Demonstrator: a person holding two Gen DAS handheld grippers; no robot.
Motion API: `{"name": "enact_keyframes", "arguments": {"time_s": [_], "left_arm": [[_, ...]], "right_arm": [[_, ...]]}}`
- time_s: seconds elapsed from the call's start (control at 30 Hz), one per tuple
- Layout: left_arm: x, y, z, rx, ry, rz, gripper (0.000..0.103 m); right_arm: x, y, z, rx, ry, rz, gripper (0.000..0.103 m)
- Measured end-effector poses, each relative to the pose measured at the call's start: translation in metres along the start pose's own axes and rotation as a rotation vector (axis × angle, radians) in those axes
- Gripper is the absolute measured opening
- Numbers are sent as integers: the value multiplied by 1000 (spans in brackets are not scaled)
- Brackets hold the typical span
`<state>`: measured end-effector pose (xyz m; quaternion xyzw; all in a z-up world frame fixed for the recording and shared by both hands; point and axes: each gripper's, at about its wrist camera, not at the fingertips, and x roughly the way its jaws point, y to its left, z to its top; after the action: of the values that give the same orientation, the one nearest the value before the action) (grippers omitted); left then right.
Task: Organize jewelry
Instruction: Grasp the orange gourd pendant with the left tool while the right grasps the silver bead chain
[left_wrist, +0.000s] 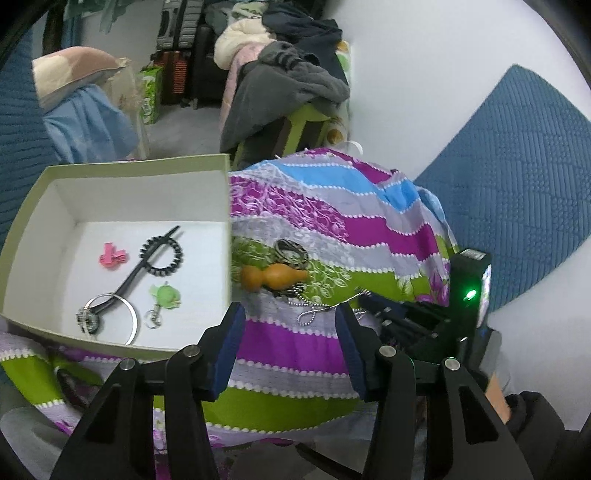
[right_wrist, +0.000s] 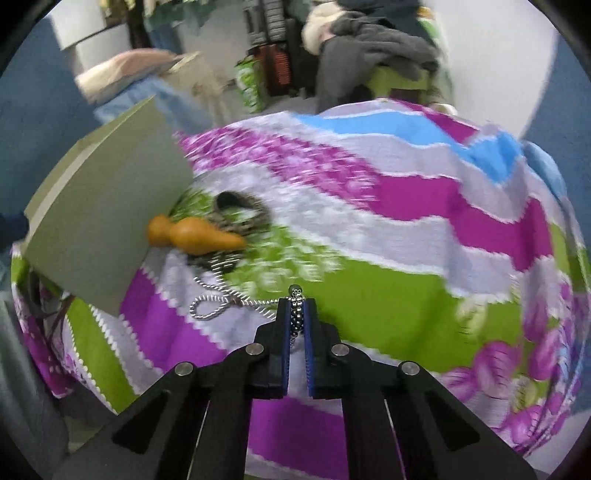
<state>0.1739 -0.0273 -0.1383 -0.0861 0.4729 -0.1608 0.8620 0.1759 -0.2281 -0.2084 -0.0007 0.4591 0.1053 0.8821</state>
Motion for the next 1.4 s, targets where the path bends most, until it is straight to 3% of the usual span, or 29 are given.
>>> {"name": "enact_keyframes", "arguments": {"time_s": [0.17, 0.43, 0.53, 0.87, 1.1, 1.13, 1.2, 1.4], "left_arm": [[25, -20, 4, 59, 46, 17, 50], [79, -44, 36, 253, 222, 35, 50], [101, -56, 48, 381, 305, 94, 50], [161, -57, 54, 533, 528, 211, 50], [185, -49, 49, 569, 590, 286, 50], [187, -48, 47, 576, 595, 294, 45], [187, -44, 46, 560, 597, 293, 34], [167, -45, 34, 535, 539, 242, 33]], "right_arm": [[-15, -28, 9, 88, -58, -27, 2], [-21, -60, 15, 187, -94, 19, 2], [-20, -63, 16, 197, -98, 33, 2], [-12, -77, 17, 252, -97, 106, 2], [-16, -78, 20, 252, -108, 151, 2], [-16, -79, 20, 253, -107, 157, 2], [-16, -79, 20, 252, -103, 165, 2], [-18, -78, 20, 257, -105, 183, 2]]}}
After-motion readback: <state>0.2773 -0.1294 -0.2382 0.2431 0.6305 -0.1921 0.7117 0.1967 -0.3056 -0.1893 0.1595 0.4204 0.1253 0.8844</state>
